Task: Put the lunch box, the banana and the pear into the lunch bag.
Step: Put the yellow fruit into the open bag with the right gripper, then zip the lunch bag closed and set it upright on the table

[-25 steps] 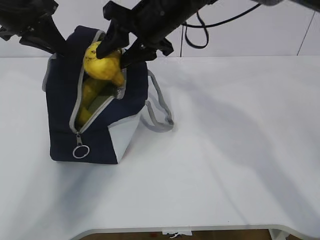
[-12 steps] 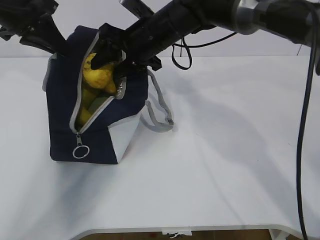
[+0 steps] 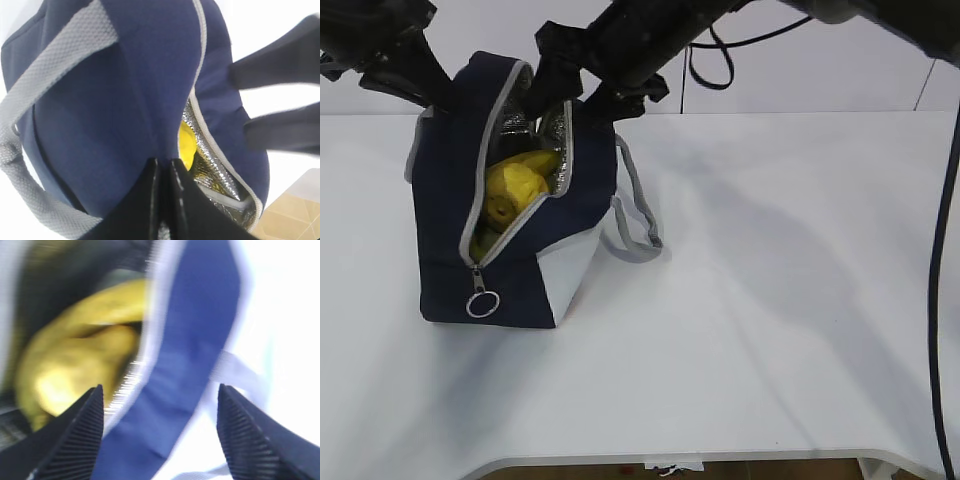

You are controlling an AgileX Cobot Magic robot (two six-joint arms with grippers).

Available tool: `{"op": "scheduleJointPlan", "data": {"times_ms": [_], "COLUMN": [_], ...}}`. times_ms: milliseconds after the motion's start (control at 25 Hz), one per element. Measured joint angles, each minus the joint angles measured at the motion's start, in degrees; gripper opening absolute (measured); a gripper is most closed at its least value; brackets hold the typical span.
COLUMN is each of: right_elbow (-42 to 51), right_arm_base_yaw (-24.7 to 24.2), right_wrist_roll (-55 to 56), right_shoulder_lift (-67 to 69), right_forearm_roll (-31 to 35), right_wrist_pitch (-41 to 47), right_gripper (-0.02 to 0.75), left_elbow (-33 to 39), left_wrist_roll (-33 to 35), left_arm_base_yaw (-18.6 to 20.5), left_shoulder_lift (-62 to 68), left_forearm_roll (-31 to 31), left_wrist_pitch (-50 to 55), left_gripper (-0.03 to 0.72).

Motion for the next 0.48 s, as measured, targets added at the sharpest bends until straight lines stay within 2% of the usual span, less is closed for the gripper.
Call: {"op": "scheduleJointPlan", "data": {"times_ms": [240, 480], "right_elbow": [-3.90, -1.48], "right_arm_base_yaw": [-0.25, -0.37], "right_wrist_roll": [7.26, 11.04], "right_shoulder_lift": [0.00, 0.00], "right_forearm_roll": [-15.83, -19.54], "right_wrist_pitch": [4.35, 4.81], "right_gripper": [0.543, 0.542], "left_elbow": [0.00, 0.00], "left_wrist_roll": [0.00, 0.00], "left_arm_base_yaw": [0.00, 0.00], "left_shoulder_lift": [0.00, 0.00], "left_forearm_roll": [0.00, 0.00], "left_wrist_pitch": [0.00, 0.00], "left_gripper": [-0.003, -0.003]}}
